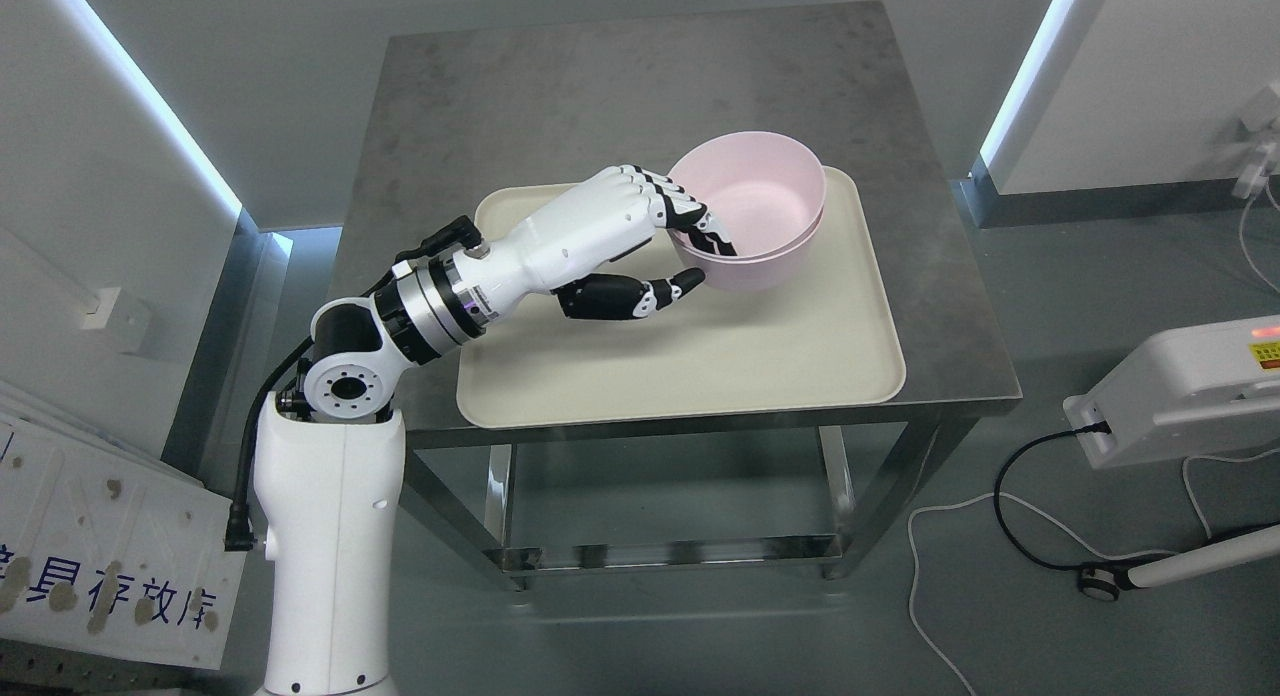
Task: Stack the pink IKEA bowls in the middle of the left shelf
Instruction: 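Lift the stacked bowls and turn toward the blue bin shelf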
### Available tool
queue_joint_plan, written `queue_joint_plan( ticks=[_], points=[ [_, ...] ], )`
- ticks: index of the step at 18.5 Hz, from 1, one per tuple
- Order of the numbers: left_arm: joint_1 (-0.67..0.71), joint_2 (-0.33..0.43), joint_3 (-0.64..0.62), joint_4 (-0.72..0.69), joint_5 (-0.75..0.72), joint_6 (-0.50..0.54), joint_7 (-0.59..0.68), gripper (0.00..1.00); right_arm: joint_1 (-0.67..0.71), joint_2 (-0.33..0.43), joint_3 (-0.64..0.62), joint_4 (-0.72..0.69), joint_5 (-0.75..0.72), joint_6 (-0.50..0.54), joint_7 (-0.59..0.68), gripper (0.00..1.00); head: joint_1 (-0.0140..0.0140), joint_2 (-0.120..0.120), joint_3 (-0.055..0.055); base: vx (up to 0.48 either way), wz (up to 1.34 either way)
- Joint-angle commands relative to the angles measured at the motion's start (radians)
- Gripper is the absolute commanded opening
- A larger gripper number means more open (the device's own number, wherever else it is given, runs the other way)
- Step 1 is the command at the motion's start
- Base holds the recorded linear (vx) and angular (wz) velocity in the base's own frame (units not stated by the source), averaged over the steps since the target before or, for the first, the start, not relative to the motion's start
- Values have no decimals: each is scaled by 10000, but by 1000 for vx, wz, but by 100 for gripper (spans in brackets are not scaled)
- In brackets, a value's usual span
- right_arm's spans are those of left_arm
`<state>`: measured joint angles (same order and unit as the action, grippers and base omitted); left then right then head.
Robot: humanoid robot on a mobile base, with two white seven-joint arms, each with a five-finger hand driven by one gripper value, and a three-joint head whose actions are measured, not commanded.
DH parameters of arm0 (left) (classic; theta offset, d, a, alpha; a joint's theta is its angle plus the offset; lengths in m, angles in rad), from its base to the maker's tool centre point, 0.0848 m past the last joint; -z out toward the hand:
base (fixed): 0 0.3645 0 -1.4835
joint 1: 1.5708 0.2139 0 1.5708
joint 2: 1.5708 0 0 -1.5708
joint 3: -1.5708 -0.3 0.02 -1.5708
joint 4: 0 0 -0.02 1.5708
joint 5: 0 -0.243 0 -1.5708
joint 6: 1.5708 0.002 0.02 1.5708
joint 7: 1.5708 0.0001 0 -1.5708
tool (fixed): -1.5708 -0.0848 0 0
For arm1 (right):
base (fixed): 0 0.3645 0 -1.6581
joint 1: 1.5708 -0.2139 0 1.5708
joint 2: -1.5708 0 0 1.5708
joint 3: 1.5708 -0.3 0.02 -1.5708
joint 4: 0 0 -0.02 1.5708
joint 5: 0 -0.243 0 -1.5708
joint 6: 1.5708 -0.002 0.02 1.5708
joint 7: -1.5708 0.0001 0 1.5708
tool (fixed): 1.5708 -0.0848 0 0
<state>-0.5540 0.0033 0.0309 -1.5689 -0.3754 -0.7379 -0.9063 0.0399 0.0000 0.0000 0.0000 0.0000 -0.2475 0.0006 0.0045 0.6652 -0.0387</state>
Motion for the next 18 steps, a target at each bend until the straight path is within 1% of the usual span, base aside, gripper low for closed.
queue_joint_plan(
  ticks=[1,6,9,12,18],
  points=[
    [401,142,1915,-648,854,-368,-79,1,15,-175,-46,-175,-15,6,-6,100,0,0,0,0,0],
    [661,228,2007,-664,1024,-475,-64,1,0,-175,-46,-175,-15,6,-6,100,0,0,0,-13,7],
    [707,259,2314,-664,1313,-475,-80,1,0,-175,-46,-175,-15,6,-6,100,0,0,0,-96,37],
    [860,458,2467,-755,1499,-475,-80,1,0,-175,-46,-175,-15,6,-6,100,0,0,0,-212,25],
    [1244,474,2606,-1001,1821,-475,-80,1,0,-175,-46,-175,-15,6,-6,100,0,0,0,-199,-235]
  ],
)
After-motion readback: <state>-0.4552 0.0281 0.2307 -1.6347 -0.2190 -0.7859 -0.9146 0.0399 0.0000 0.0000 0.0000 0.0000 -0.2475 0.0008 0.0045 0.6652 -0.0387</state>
